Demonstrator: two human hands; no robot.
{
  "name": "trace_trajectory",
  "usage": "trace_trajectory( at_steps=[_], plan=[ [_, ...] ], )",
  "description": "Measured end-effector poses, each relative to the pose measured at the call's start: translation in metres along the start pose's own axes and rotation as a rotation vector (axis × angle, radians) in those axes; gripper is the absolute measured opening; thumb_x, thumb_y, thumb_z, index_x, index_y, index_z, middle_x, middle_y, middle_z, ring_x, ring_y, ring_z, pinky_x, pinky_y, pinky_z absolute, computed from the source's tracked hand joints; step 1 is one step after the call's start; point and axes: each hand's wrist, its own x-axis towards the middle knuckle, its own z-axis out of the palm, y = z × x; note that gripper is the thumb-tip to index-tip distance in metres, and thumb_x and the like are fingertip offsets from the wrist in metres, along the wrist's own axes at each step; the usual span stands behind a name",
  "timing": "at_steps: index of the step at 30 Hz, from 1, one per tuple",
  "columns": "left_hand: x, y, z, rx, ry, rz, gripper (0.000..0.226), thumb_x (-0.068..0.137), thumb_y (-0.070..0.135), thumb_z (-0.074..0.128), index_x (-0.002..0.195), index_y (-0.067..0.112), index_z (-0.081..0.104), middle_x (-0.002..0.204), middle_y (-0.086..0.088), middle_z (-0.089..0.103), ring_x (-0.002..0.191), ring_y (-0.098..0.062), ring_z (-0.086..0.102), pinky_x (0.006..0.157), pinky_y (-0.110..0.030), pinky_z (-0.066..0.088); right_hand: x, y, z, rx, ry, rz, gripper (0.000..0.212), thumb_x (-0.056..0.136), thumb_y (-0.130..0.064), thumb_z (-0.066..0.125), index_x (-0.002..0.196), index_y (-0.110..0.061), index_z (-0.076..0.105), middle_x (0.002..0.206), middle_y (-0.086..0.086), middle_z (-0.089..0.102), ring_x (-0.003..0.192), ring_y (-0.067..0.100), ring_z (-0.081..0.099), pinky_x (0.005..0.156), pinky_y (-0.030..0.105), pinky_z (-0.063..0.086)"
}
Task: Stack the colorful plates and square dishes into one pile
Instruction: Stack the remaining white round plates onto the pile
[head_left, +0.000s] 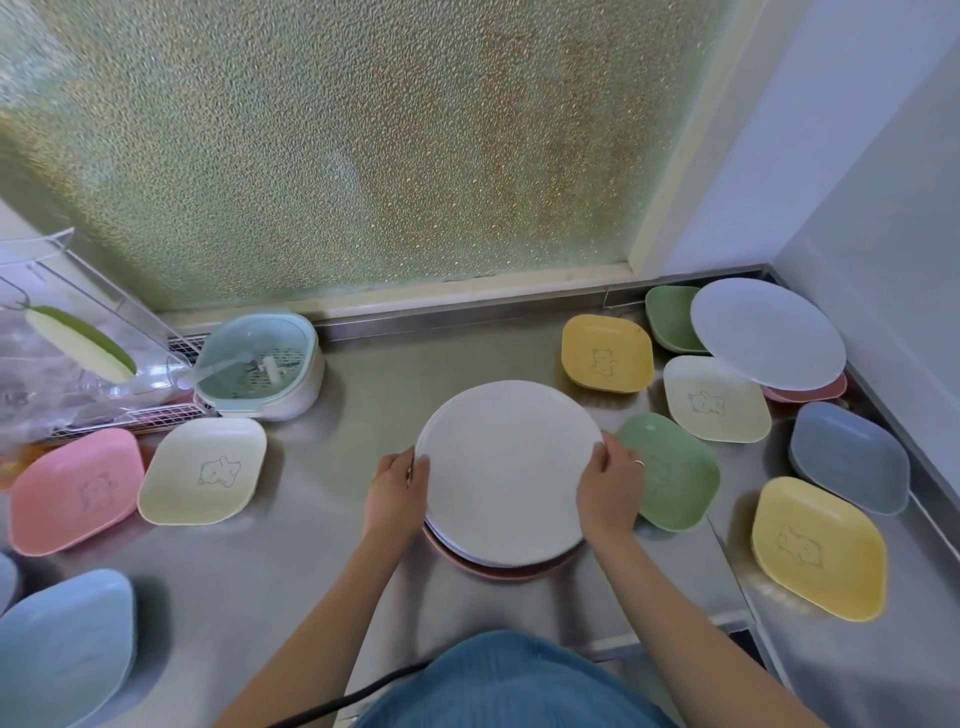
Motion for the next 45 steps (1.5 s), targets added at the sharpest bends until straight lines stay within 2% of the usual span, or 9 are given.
trace_trajectory(
  at_steps=[5,11,15,22,30,33,38,42,45],
  plan=[
    [-0.002,-0.003,0.000,0.006,0.022,0.049,0.024,0.093,0.024,0.047,0.108,0.014,0.064,0.102,0.001,0.051,0.078,-0.012,0.045,0.072,-0.019,0.029,0.004,0.005,0.009,-0.017,-0.009,-0.035,0.030,0.097,-0.014,0.044,0.122,-0.011,0.061,0.103,0.021,0.055,0.100,0.037,0.047,0.088,0.040,0.036],
    [-0.003,-0.003,0.000,0.026,0.076,0.036,0.026,0.092,0.024,0.052,0.110,0.011,0.065,0.109,-0.009,0.058,0.083,-0.017,0.048,0.075,-0.021,0.031,0.005,0.012,0.014,-0.037,-0.040,-0.097,0.033,0.099,-0.017,0.041,0.127,-0.011,0.056,0.103,0.019,0.059,0.099,0.035,0.050,0.079,0.034,0.033],
    [0.002,0.004,-0.001,0.122,0.098,0.018,0.029,0.092,0.027,0.050,0.110,0.008,0.063,0.120,-0.013,0.057,0.106,-0.030,0.053,0.085,-0.030,0.038,0.008,0.015,0.015,-0.018,-0.052,-0.083,0.032,0.098,-0.017,0.040,0.125,-0.013,0.057,0.105,0.016,0.059,0.099,0.032,0.049,0.081,0.032,0.033],
    [0.030,0.046,0.010,0.319,0.073,0.139,0.043,0.093,0.026,0.045,0.134,0.016,0.045,0.139,-0.006,0.046,0.127,-0.027,0.041,0.106,-0.042,0.030,0.065,0.013,-0.014,0.082,0.084,0.022,0.031,0.098,-0.018,0.038,0.122,-0.010,0.054,0.119,0.011,0.058,0.109,0.026,0.050,0.089,0.034,0.038],
    [0.059,0.086,0.037,0.440,-0.009,0.106,0.040,0.096,0.027,0.038,0.133,0.013,0.046,0.138,-0.010,0.047,0.125,-0.030,0.043,0.105,-0.040,0.029,0.189,0.023,-0.057,0.385,0.146,0.620,0.039,0.098,-0.025,0.039,0.123,0.003,0.050,0.103,0.017,0.062,0.097,0.033,0.060,0.095,0.042,0.046],
    [0.062,0.096,0.044,0.519,-0.011,0.074,0.035,0.096,0.028,0.035,0.125,0.013,0.049,0.128,-0.010,0.054,0.117,-0.031,0.047,0.099,-0.040,0.032,0.207,0.025,-0.061,0.577,0.029,0.729,0.041,0.098,-0.031,0.036,0.124,-0.002,0.048,0.096,0.011,0.056,0.067,0.018,0.057,0.079,0.033,0.049],
    [0.061,0.101,0.051,0.581,0.017,0.055,0.028,0.097,0.025,0.032,0.114,0.013,0.051,0.117,-0.008,0.059,0.110,-0.030,0.049,0.091,-0.039,0.032,0.228,0.023,-0.060,0.940,-0.037,0.813,0.033,0.098,-0.036,0.033,0.086,-0.011,0.051,0.086,0.003,0.055,0.069,0.014,0.056,0.053,0.018,0.039],
    [0.060,0.099,0.051,0.586,0.033,0.068,0.026,0.097,0.023,0.032,0.111,0.013,0.051,0.112,-0.008,0.060,0.108,-0.030,0.049,0.090,-0.039,0.031,0.235,0.025,-0.064,1.107,-0.006,0.825,0.018,0.092,-0.017,0.034,0.101,-0.015,0.049,0.075,-0.002,0.053,0.062,0.007,0.054,0.041,0.011,0.033],
    [0.060,0.099,0.051,0.592,0.027,0.075,0.027,0.096,0.024,0.032,0.111,0.012,0.051,0.113,-0.008,0.059,0.109,-0.031,0.049,0.091,-0.040,0.031,0.233,0.024,-0.065,1.158,0.024,0.786,0.023,0.090,-0.006,0.031,0.092,-0.016,0.052,0.070,-0.002,0.050,0.053,0.005,0.048,0.039,0.009,0.031]
  ],
)
